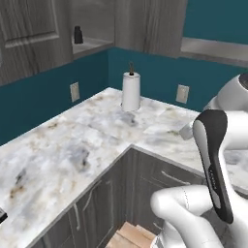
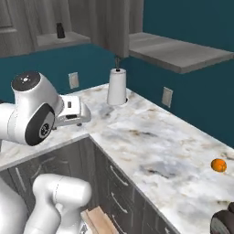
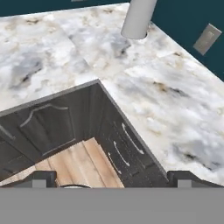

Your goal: There are various items on the counter. Only move the condiments/shakers into the cabinet.

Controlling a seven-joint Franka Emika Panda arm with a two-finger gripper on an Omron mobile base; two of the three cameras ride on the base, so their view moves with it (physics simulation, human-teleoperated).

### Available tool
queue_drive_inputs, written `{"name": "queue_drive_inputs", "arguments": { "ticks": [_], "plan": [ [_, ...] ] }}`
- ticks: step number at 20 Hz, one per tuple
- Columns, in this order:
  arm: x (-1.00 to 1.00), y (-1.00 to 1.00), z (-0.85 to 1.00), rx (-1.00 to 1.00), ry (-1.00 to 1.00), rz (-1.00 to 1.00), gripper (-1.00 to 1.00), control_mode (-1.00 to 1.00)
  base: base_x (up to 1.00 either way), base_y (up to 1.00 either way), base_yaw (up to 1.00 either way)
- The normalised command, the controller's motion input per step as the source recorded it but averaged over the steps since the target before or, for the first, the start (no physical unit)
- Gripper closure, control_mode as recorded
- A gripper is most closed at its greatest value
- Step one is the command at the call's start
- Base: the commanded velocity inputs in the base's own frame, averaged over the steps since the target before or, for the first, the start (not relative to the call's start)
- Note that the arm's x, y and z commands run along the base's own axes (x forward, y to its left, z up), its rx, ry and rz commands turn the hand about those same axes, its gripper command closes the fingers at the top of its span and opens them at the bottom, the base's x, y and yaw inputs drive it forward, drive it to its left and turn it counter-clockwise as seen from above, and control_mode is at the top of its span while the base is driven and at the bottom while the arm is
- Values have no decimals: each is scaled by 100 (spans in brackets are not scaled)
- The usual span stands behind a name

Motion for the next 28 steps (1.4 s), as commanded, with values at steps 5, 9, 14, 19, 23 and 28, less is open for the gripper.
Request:
{"name": "queue_drive_inputs", "arguments": {
  "ticks": [5,9,14,19,23,28],
  "plan": [
    [0,0,0,0,0,0,-100,100,-18,-20,-88],
    [0,0,0,0,0,0,-100,100,-7,-23,-92],
    [0,0,0,0,0,0,-100,100,-89,17,-72],
    [0,0,0,0,0,0,-100,100,-100,60,-52],
    [0,0,0,0,0,0,-100,100,0,-66,-48],
    [0,0,0,0,0,0,-100,100,86,-100,-24]
  ]
}}
